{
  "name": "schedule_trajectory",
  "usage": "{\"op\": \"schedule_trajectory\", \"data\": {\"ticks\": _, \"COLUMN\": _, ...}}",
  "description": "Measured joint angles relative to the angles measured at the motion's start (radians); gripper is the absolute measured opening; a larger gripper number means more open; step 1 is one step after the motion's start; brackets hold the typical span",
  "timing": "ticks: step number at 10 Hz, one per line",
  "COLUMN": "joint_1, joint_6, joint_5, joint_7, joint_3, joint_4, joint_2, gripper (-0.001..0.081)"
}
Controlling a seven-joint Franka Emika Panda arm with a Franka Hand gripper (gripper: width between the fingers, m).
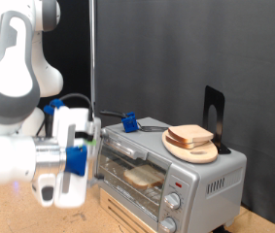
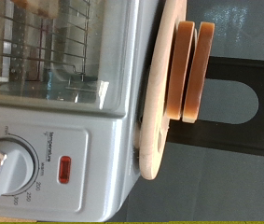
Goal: Make a piece of toast with the oven
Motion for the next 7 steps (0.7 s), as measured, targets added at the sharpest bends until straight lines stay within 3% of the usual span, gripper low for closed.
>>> {"op": "schedule_trajectory", "data": {"ticks": 4, "joint_1": -0.007, "joint_6": -0.079, "joint_5": -0.098, "joint_7": 0.060, "joint_3": -0.006, "joint_4": 0.019, "joint_2": 0.008, "gripper": 0.0682}}
{"op": "schedule_trajectory", "data": {"ticks": 7, "joint_1": -0.018, "joint_6": -0.081, "joint_5": -0.086, "joint_7": 0.100, "joint_3": -0.007, "joint_4": 0.095, "joint_2": 0.066, "gripper": 0.0682}}
